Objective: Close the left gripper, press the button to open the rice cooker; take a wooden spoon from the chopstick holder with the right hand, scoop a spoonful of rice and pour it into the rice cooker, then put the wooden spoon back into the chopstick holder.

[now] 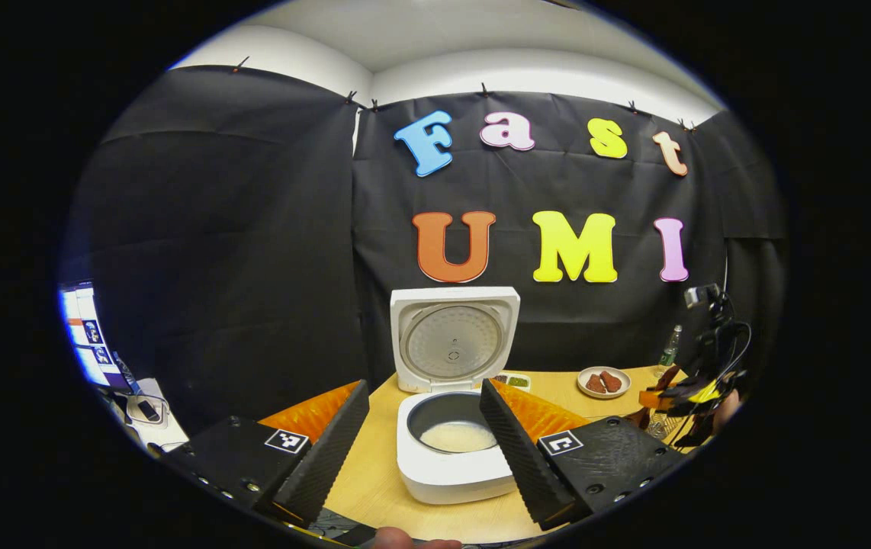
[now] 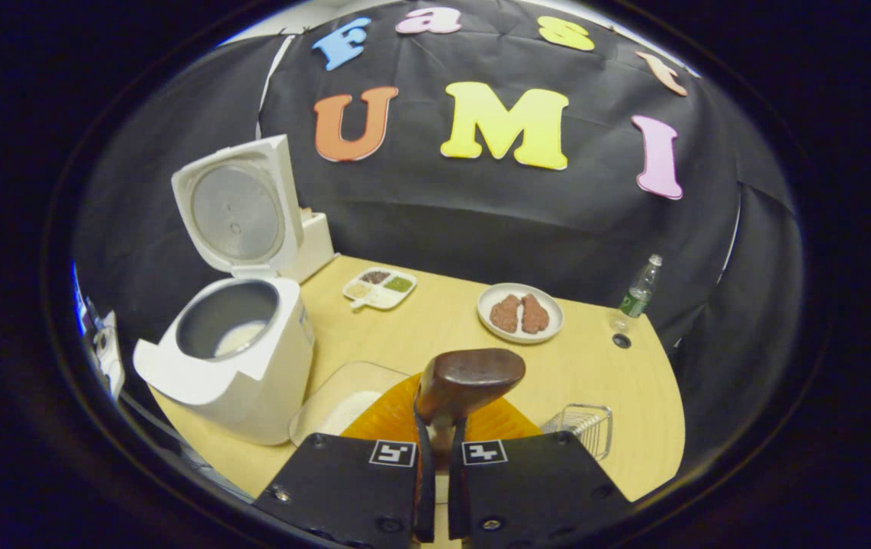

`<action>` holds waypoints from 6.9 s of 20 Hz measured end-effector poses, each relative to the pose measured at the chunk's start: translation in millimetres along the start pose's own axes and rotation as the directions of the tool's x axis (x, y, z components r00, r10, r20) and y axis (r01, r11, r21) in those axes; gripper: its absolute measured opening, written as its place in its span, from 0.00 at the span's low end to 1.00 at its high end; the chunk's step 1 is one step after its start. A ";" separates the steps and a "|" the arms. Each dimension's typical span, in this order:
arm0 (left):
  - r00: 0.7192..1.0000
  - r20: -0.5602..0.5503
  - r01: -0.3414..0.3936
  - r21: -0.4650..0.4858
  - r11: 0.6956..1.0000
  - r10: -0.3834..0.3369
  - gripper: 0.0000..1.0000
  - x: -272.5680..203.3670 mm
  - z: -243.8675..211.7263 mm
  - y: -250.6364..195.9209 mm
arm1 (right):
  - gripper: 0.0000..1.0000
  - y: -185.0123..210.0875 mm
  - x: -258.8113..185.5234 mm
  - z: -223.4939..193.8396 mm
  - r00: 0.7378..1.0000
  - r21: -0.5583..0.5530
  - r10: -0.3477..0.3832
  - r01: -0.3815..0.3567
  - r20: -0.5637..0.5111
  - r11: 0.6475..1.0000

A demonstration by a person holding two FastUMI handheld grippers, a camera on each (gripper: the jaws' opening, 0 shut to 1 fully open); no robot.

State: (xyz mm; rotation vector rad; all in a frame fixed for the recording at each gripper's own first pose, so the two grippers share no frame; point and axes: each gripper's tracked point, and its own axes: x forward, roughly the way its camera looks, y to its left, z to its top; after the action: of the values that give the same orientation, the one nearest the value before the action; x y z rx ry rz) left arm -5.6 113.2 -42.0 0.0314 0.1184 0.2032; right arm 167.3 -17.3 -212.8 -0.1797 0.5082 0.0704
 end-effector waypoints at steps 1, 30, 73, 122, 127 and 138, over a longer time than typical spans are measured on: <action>1.000 -0.007 -0.002 -0.004 1.000 0.002 0.94 -1.4 -0.5 4.1 | 0.08 3.2 4.0 -7.5 1.000 -0.023 -0.016 0.016 -0.004 1.000; 0.992 -0.126 -0.005 -0.029 1.000 0.001 0.94 9.2 -3.8 -12.5 | 0.08 57.2 45.3 -44.5 0.925 0.797 0.381 -0.242 0.016 0.553; 0.999 -0.036 -0.019 -0.163 0.986 0.013 0.94 -38.5 -6.2 33.5 | 0.11 205.6 46.9 164.1 0.877 0.531 0.446 -0.467 0.177 0.707; 0.963 0.072 0.265 -0.104 0.959 -0.258 0.94 -0.8 13.2 -95.8 | 0.08 -18.8 -86.1 141.6 0.935 0.498 0.228 -0.340 0.272 0.798; 0.961 0.039 0.275 -0.078 0.958 -0.272 0.94 15.1 9.1 -123.2 | 0.08 -109.8 -90.5 80.4 0.980 0.627 0.069 -0.174 0.188 0.759; 0.969 -0.033 0.242 -0.072 0.968 -0.245 0.94 21.6 11.5 -150.6 | 0.08 -208.0 -32.2 -2.1 0.993 0.618 -0.097 0.037 0.064 0.785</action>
State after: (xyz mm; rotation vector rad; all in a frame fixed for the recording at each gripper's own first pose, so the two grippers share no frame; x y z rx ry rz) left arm 46.8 -30.1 -39.6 -0.0545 0.1553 -0.0383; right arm 161.5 -222.6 -166.9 0.4533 0.4081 -0.1606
